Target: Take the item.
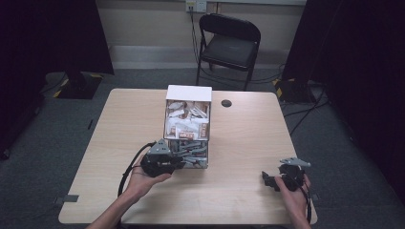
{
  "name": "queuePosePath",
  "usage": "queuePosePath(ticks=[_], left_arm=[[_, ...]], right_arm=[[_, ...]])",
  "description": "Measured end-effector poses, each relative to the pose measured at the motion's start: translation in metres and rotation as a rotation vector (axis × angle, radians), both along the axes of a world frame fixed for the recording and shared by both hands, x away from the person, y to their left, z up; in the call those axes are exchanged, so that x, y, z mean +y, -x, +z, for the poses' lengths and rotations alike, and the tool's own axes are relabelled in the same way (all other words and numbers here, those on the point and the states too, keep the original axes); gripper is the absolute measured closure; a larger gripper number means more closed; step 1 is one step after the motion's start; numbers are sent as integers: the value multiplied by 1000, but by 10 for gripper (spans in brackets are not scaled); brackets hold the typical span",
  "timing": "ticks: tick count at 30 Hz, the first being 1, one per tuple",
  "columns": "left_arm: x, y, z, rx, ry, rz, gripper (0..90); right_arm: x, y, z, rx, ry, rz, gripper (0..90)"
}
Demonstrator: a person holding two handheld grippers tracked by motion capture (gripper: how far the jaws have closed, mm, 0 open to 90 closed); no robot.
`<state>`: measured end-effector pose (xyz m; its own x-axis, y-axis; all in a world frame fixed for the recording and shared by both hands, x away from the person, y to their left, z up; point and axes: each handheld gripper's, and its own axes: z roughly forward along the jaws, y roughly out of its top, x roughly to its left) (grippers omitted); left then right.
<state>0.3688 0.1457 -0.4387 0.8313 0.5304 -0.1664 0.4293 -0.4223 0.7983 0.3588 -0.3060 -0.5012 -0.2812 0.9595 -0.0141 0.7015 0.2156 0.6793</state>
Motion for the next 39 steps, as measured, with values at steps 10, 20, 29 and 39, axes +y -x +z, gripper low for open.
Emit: queuePosePath(ticks=[10,20,29,39], left_arm=[[0,-2,-2,-18,-19,-5,824],[1,-4,-3,3,-8,-3,892],[3,-3,-1,4,11,-1,896],[6,0,5,1,40,-2,898]], right_arm=[[0,0,0,0,0,0,0],[0,0,0,-1,0,1,0],[0,0,0,0,-1,2,0],[0,-1,0,0,-1,3,0]])
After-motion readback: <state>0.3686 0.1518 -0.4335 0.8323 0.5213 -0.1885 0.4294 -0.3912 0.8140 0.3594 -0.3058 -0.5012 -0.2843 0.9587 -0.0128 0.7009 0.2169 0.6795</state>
